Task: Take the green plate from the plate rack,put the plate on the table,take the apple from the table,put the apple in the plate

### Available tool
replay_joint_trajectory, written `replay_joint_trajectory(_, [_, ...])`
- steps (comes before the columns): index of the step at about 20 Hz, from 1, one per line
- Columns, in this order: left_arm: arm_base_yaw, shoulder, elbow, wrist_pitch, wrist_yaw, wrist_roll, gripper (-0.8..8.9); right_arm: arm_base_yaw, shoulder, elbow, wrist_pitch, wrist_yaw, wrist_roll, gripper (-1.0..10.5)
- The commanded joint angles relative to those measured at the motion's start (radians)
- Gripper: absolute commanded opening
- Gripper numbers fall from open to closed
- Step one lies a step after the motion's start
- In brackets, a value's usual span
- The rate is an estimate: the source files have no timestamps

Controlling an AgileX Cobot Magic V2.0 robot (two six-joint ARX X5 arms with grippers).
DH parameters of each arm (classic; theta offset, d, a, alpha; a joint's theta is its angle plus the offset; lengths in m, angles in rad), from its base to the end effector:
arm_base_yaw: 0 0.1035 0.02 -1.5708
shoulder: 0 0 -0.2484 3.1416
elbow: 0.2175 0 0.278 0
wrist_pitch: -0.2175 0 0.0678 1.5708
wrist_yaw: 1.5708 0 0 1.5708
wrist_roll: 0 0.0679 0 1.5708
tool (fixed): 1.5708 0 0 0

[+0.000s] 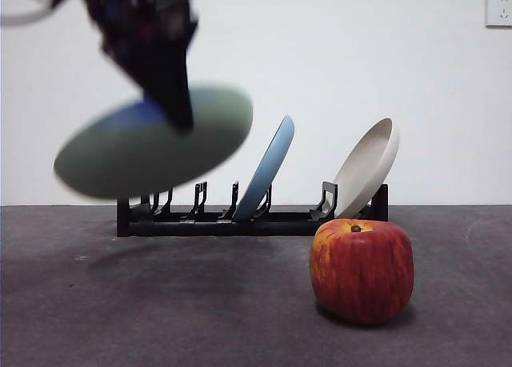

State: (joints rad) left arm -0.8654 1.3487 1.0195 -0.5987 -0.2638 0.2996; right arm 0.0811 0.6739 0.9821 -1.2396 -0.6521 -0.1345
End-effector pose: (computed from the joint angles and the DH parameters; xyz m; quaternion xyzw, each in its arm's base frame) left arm 0.2219 -0.2333 0.2081 0.3642 0.3343 -0.3184 0.8088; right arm 0.1352 0.0523 0.3003 0.0701 0.4084 0.3485 0.8408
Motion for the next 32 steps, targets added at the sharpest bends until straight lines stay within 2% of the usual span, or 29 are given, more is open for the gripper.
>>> replay_joint_trajectory(1, [-0.014,0.029,-0.081,0.09,-0.03,0.033,-0.06,0.002,0.0,-0.001,0.004,-0.003,0.006,6.6])
replay_joint_trajectory(6, [-0.079,0.174,-0.135,0.237,-0.087,0.08,-0.06,0.002,0.0,-0.001,0.003,-0.004,0.006,6.6])
replay_joint_trajectory(11, [-0.143,0.33,-0.135,0.307,-0.116,0.097,-0.06,0.002,0.0,-0.001,0.003,-0.003,0.006,6.6])
replay_joint_trajectory(12, [-0.151,0.354,-0.135,0.315,-0.116,0.093,-0.07,0.002,0.0,-0.001,0.003,-0.003,0.006,6.6])
replay_joint_trajectory(14, [-0.155,0.375,-0.135,0.317,-0.05,0.067,0.01,0.002,0.0,-0.001,0.003,-0.003,0.006,6.6])
replay_joint_trajectory(15, [-0.155,0.377,-0.135,0.319,-0.005,0.058,0.13,0.002,0.0,-0.001,0.003,-0.003,0.006,6.6])
replay_joint_trajectory(16, [-0.155,0.377,-0.135,0.329,0.016,0.041,0.78,0.002,0.0,-0.001,0.003,-0.002,0.006,6.6])
replay_joint_trajectory(18, [-0.155,0.376,-0.134,0.337,0.006,0.017,2.82,0.002,0.0,-0.001,0.003,0.001,0.006,6.6])
replay_joint_trajectory(19, [-0.155,0.376,-0.134,0.336,0.007,0.015,3.25,0.002,0.0,-0.001,0.003,0.008,0.006,6.6])
replay_joint_trajectory(27, [-0.155,0.309,-0.09,0.272,0.003,0.008,3.25,0.006,0.018,-0.001,0.005,0.008,0.006,6.6])
replay_joint_trajectory(32, [-0.155,0.126,-0.001,0.149,0.006,-0.069,3.24,0.043,0.095,-0.001,0.073,0.008,0.006,6.6])
